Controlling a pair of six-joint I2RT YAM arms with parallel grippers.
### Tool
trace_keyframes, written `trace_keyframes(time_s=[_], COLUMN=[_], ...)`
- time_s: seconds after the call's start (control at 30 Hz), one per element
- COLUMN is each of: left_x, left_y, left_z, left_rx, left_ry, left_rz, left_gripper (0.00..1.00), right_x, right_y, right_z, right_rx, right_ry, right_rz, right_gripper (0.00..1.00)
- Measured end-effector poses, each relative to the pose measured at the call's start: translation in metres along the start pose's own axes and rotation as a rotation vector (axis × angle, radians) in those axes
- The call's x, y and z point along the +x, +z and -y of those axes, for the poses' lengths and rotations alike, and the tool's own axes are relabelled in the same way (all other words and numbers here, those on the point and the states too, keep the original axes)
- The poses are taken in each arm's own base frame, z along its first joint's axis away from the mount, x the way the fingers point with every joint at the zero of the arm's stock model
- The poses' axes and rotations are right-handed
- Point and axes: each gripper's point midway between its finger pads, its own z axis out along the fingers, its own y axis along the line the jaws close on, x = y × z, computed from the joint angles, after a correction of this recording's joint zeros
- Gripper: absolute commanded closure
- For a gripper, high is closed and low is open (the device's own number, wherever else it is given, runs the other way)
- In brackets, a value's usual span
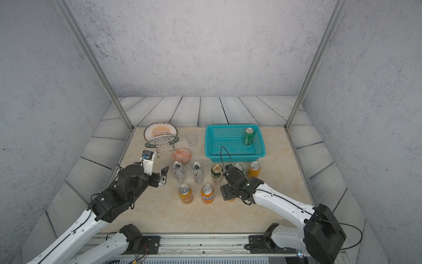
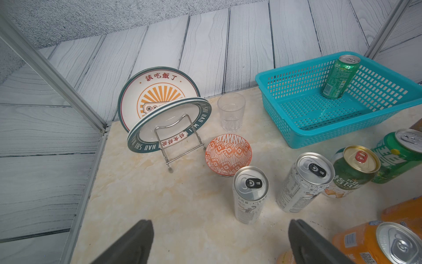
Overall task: Take out the drinks from the basket
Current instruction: Place the drink at the center of the board, then pick up the drink from the basket.
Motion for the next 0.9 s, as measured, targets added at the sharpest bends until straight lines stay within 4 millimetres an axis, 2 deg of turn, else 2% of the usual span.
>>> trace_keyframes(time_s=[0.17,0.33,0.53,0.7,0.9], left_x=[0.0,0.0,0.0,0.0,-0.001], left_y=[0.0,0.0,0.0,-0.001,-0.003], left_z=[0.0,0.0,0.0,-0.001,-0.001], left_rx=[0.0,0.0,0.0,0.0,0.0], left_ry=[0.0,0.0,0.0,-0.001,-0.003], left_rz=[0.0,0.0,-0.001,0.002,0.008], left_gripper=[0.01,0.01,0.01,0.01,0.01], right_x=[-0.025,-0.046,-0.081,-0.108,-0.14], right_y=[-0.031,-0.057,-0.086,-0.095,-0.091], right_z=[0.0,0.005,0.009,0.022,0.055], right_rx=[-0.012,0.014,0.05,0.092,0.148], right_ry=[0.019,0.0,-0.046,-0.06,-0.036], right_rz=[0.105,0.183,0.256,0.283,0.276], right_gripper=[0.0,0.01,0.0,0.01,0.0])
